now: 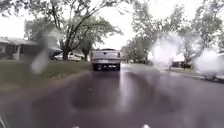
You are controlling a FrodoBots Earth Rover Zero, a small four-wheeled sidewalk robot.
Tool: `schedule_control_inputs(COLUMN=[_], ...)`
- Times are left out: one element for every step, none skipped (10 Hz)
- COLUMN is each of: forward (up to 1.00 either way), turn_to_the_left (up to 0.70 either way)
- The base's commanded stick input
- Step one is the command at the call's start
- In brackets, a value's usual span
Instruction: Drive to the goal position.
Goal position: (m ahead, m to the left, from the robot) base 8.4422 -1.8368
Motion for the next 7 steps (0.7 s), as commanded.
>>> schedule_control_inputs(forward=[0.70,0.70,0.70,0.70,0.70,0.70,0.70], turn_to_the_left=[-0.35,-0.35,-0.35,-0.35,-0.35,-0.35,-0.35])
